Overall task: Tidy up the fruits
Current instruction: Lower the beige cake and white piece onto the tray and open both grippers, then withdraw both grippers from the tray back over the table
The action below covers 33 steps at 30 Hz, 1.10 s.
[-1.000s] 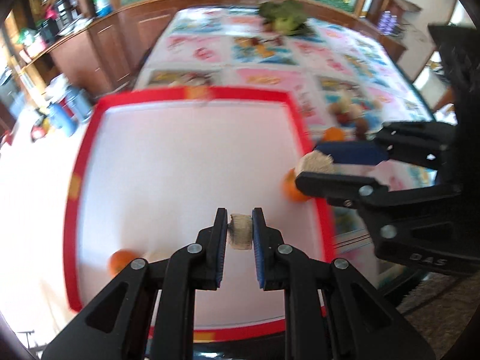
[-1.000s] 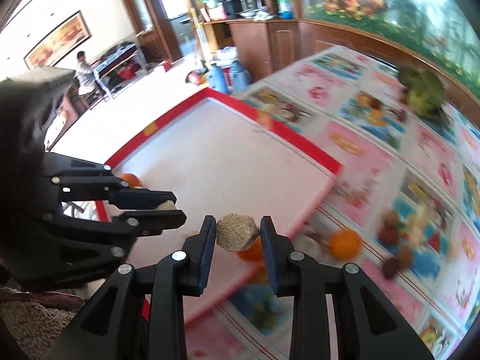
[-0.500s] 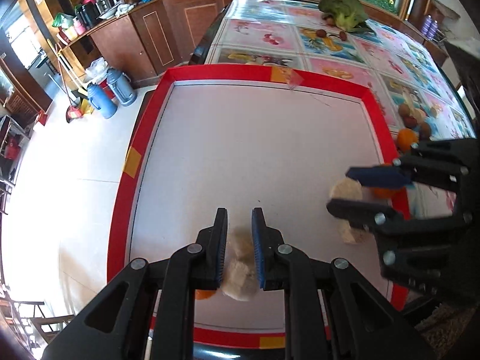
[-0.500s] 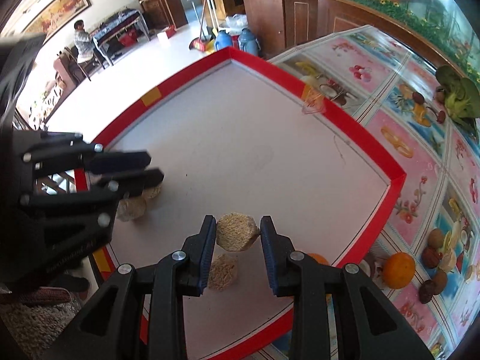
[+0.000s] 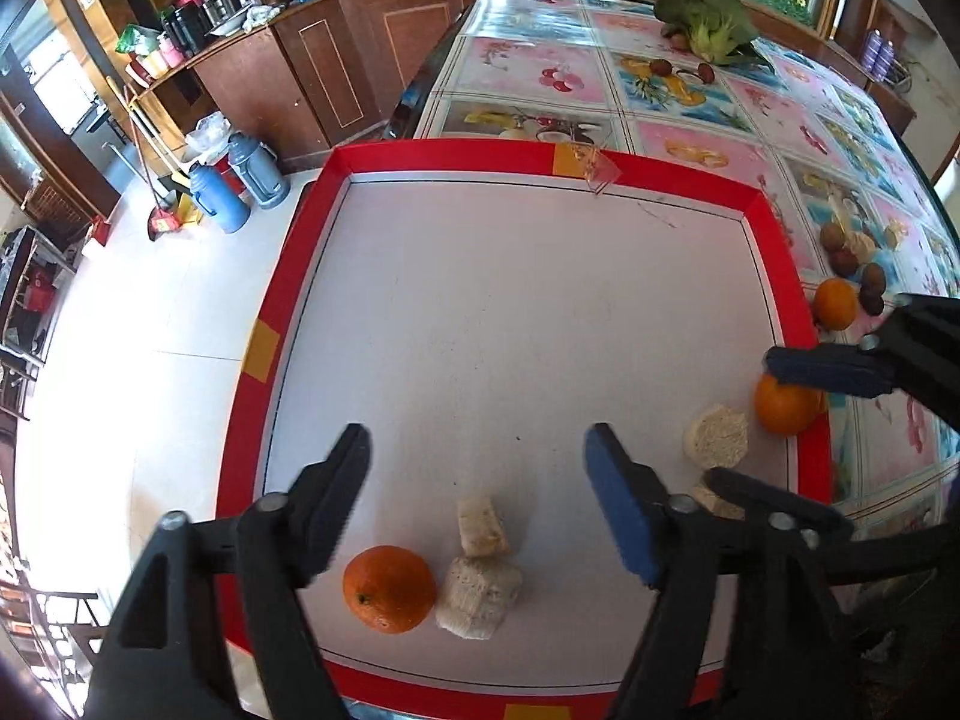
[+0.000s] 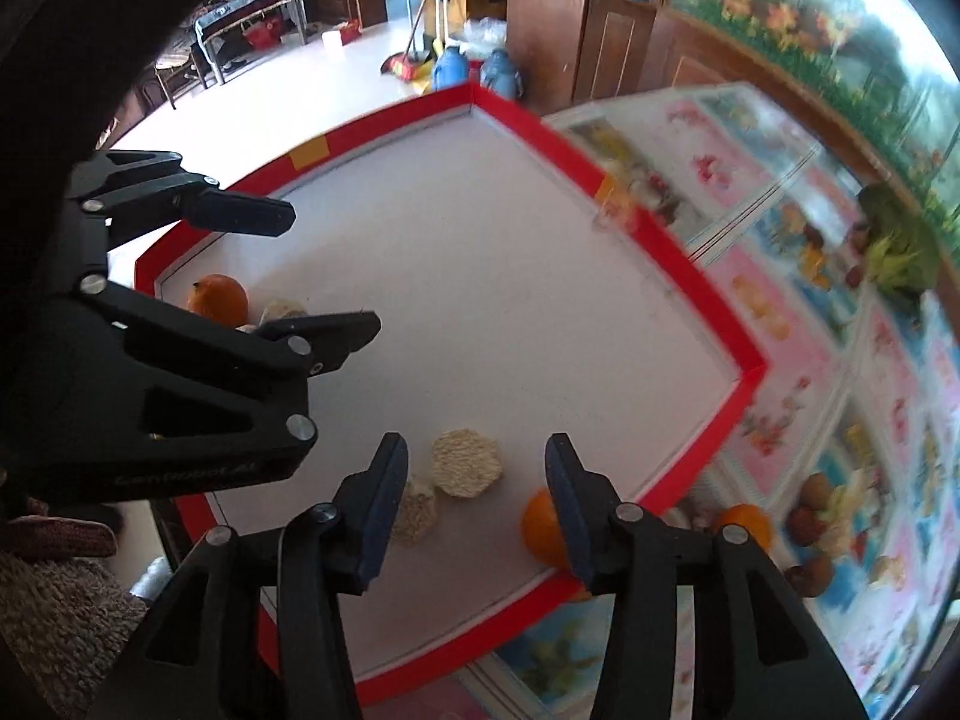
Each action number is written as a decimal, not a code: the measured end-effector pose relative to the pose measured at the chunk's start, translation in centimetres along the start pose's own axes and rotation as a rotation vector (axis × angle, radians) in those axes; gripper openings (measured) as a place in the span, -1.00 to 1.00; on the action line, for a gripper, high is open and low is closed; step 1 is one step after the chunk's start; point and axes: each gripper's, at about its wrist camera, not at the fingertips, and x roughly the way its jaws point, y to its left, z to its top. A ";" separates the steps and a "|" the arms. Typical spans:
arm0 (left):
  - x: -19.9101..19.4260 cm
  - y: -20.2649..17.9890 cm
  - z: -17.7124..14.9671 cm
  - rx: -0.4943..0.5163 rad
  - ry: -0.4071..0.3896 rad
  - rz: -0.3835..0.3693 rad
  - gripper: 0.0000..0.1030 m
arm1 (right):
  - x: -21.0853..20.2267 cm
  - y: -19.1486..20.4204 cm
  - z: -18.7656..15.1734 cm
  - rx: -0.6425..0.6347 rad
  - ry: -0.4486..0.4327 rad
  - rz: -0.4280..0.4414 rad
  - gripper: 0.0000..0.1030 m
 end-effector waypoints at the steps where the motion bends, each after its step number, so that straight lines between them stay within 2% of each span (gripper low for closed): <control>1: 0.0 -0.1 -0.1 -0.010 0.001 0.001 0.71 | -0.5 -0.1 -0.3 -0.001 -0.013 -0.015 -0.03; 3: 0.0 -0.3 -0.2 -0.028 0.008 -0.014 0.73 | -1.6 -0.5 -1.1 0.008 -0.041 -0.061 -0.02; 5: 0.2 -0.9 -0.4 -0.037 0.025 -0.022 0.73 | -2.8 -1.3 -2.2 0.038 -0.065 -0.100 0.11; 9: -0.3 -2.7 -0.2 -0.015 0.018 -0.053 0.73 | -4.9 -4.3 -5.4 0.158 -0.048 -0.183 0.20; 13: -1.5 -5.3 0.7 0.042 -0.028 -0.063 0.79 | -6.9 -8.4 -9.3 0.295 -0.029 -0.259 0.21; 15: -2.7 -6.7 1.1 0.055 -0.067 -0.041 0.79 | -8.1 -10.6 -11.2 0.344 -0.030 -0.295 0.21; 17: -4.0 -7.8 1.3 0.043 -0.103 -0.029 0.80 | -9.3 -12.6 -12.6 0.368 -0.036 -0.321 0.24; 20: -6.0 -9.8 1.4 0.015 -0.138 -0.035 0.92 | -11.1 -15.6 -15.2 0.395 -0.037 -0.379 0.26; 23: -7.6 -12.7 1.7 0.053 -0.161 -0.057 0.92 | -12.4 -17.0 -17.7 0.395 -0.044 -0.426 0.40; 27: -9.6 -17.2 2.5 0.129 -0.182 -0.065 0.93 | -13.8 -18.4 -20.7 0.411 -0.052 -0.436 0.40; 33: -12.5 -22.3 4.0 0.216 -0.218 -0.077 0.93 | -14.8 -19.3 -23.0 0.415 -0.075 -0.434 0.41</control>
